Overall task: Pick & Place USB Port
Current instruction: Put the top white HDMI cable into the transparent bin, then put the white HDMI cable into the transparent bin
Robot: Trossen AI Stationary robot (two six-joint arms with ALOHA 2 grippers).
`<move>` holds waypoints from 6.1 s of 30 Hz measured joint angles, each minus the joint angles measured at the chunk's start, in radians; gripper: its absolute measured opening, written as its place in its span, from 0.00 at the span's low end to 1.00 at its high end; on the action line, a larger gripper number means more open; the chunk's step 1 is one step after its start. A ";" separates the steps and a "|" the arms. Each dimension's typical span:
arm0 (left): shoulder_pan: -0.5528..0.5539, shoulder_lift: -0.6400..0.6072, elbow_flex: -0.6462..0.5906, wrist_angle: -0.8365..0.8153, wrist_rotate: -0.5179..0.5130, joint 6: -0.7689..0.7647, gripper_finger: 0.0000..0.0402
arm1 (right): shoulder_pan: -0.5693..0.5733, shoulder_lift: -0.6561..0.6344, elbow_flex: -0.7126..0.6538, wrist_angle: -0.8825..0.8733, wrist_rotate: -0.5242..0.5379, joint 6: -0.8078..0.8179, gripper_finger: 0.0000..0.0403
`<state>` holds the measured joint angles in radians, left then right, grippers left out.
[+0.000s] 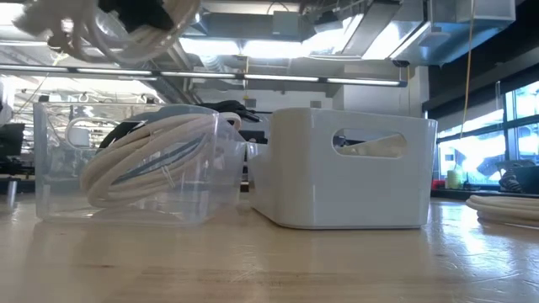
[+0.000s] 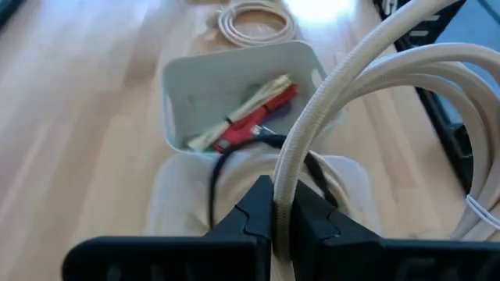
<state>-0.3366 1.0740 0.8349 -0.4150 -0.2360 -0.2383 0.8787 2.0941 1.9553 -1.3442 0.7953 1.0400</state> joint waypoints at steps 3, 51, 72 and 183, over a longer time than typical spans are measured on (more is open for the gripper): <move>0.058 0.000 0.000 0.004 0.034 0.067 0.03 | -0.007 0.000 0.000 0.002 0.001 -0.001 0.34; 0.335 0.368 -0.389 0.789 0.409 0.148 0.03 | 0.001 0.000 0.000 0.009 -0.002 -0.004 0.34; 0.378 0.258 -0.392 0.764 0.360 0.084 0.46 | 0.002 0.000 0.000 0.010 -0.002 -0.001 0.34; -0.506 0.291 -0.084 0.943 -0.392 0.313 0.47 | 0.182 -0.025 0.169 -0.227 0.190 0.022 0.00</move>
<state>-0.8421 1.3647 0.7509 0.5276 -0.6277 0.0751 1.0604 2.0689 2.1243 -1.5717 0.9857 1.0621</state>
